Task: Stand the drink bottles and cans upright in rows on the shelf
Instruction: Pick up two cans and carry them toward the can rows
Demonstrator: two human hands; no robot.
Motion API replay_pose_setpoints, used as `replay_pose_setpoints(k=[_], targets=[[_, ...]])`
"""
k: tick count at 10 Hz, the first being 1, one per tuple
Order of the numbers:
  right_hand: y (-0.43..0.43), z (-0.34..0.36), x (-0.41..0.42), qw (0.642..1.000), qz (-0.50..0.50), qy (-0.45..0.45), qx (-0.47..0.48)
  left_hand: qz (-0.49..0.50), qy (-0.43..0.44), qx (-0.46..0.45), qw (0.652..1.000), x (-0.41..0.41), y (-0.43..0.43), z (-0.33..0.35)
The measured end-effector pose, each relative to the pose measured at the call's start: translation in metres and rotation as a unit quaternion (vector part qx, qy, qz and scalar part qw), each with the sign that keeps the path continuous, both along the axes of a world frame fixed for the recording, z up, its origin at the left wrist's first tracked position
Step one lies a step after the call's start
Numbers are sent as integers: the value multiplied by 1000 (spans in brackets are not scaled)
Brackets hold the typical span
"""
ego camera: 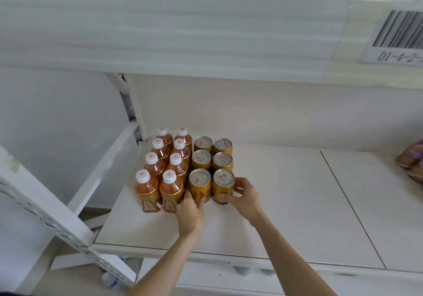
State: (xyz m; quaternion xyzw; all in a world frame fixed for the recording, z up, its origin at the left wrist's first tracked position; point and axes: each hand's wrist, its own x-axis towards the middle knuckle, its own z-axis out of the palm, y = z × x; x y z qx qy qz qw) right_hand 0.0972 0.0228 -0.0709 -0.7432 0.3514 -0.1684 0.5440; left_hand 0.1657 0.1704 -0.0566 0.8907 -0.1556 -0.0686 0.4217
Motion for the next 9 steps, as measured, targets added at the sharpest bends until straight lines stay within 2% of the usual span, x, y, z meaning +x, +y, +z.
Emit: replay_pose_setpoints(k=[6, 9], targets=[[9, 8, 0, 1000, -6, 19, -14, -48, 15, 102, 994, 12, -7, 8], [16, 13, -19, 999, -19, 22, -37, -122, 18, 72, 990, 10, 12, 0]])
